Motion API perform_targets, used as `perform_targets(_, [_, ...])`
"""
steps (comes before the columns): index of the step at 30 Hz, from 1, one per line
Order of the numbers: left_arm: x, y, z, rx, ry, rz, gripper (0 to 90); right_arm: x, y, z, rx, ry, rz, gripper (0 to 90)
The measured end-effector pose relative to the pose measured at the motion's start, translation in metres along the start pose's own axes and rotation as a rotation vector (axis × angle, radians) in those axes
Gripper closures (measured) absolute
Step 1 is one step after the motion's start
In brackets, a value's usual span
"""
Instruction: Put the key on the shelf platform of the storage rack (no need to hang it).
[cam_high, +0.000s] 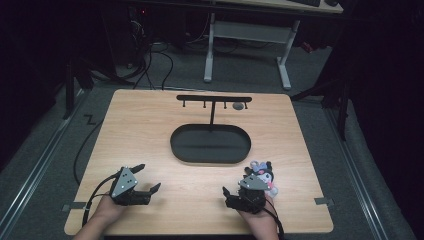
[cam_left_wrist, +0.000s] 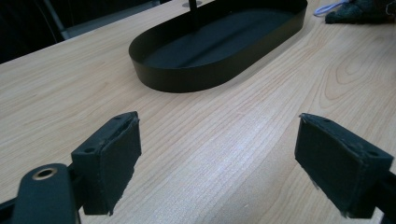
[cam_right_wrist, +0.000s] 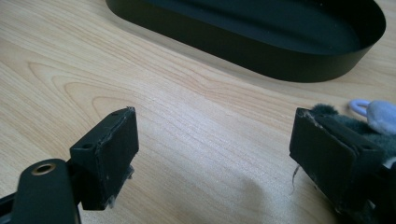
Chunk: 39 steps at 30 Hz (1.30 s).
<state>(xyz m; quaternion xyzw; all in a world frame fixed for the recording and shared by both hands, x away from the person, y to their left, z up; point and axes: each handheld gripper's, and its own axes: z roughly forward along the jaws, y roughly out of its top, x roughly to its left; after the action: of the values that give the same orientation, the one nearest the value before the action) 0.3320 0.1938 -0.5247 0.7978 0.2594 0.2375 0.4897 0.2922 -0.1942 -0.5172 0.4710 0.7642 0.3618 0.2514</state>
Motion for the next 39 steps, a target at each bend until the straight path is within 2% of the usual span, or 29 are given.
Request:
perform_targets(10, [0.0001,0.0003,0.0009,0.001,-0.002,-0.001,15.4,-0.0024,-0.0011,-0.0016,0.001,-0.002,0.019,15.1])
perform_targets(25, [0.0000,0.0003,0.0009,0.001,-0.001,-0.001,15.4,-0.0014,-0.0015,-0.0002,0.009,0.009,0.016,15.1])
perform_targets(34, [0.0000,0.0003,0.0010,0.001,-0.001,-0.001,15.4,0.0007,-0.0016,0.0012,0.023,0.025,0.017,15.1])
perform_targets(39, [0.0000,0.0003,0.0010,0.002,-0.001,-0.001,15.4,0.0013,-0.0008,0.0014,0.008,0.063,0.037,15.2])
